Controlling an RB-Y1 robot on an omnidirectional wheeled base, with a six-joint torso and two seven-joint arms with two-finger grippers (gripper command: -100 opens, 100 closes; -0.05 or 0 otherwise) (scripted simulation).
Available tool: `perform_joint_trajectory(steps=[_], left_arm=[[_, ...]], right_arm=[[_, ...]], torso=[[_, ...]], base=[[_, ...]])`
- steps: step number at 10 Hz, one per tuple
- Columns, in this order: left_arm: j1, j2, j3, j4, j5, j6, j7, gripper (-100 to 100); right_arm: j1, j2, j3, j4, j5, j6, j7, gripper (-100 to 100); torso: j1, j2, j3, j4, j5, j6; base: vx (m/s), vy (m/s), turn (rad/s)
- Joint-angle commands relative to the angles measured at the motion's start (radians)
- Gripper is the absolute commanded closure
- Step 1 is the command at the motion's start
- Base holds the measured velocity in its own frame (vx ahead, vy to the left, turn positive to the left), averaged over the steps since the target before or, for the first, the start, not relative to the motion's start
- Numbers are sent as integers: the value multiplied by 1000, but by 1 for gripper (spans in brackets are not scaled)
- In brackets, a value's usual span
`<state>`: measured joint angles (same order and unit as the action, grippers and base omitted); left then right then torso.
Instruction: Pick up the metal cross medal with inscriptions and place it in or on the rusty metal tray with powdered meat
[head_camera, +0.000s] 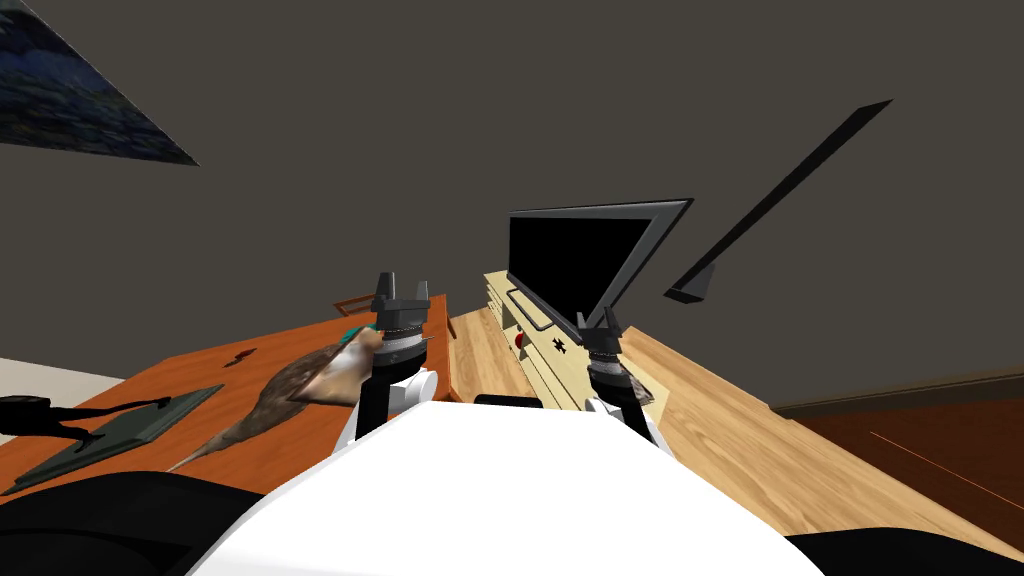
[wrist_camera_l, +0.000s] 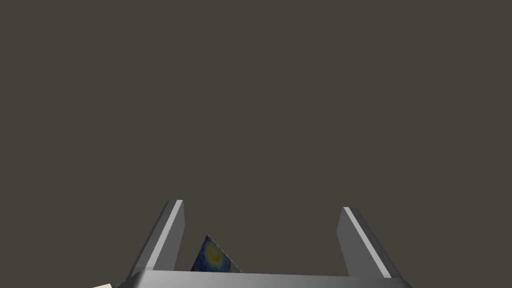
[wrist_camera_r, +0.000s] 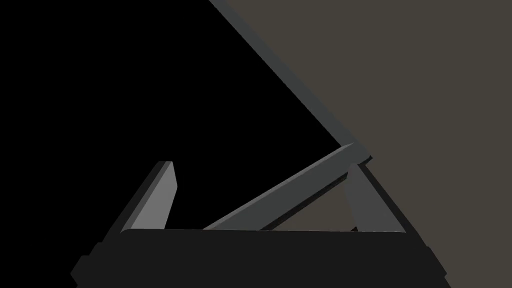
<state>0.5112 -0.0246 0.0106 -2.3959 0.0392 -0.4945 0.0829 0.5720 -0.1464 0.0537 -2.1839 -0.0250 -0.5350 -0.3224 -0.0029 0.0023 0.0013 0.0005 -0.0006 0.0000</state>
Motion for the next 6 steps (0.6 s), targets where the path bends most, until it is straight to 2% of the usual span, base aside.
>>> perform_joint_trajectory(steps=[1,4,5,6], left_arm=[[0,0,0,0,0,0,0,0],[0,0,0,0,0,0,0,0],[0,0,0,0,0,0,0,0],[0,0,0,0,0,0,0,0]], right_arm=[[-8,-6,2,19,4,6,-40,-100],[-1,-44,8,66,16,28,-129,-100],[-1,-44,8,66,16,28,-155,-100],[2,-65,11,92,22,40,-184,-100]], torso=[[0,0,0,0,0,0],[1,-1,0,0,0,0],[0,-1,0,0,0,0],[1,-1,0,0,0,0]], base=[[-26,-24,60],[-26,-29,93],[-25,-27,77],[-30,-35,120]])
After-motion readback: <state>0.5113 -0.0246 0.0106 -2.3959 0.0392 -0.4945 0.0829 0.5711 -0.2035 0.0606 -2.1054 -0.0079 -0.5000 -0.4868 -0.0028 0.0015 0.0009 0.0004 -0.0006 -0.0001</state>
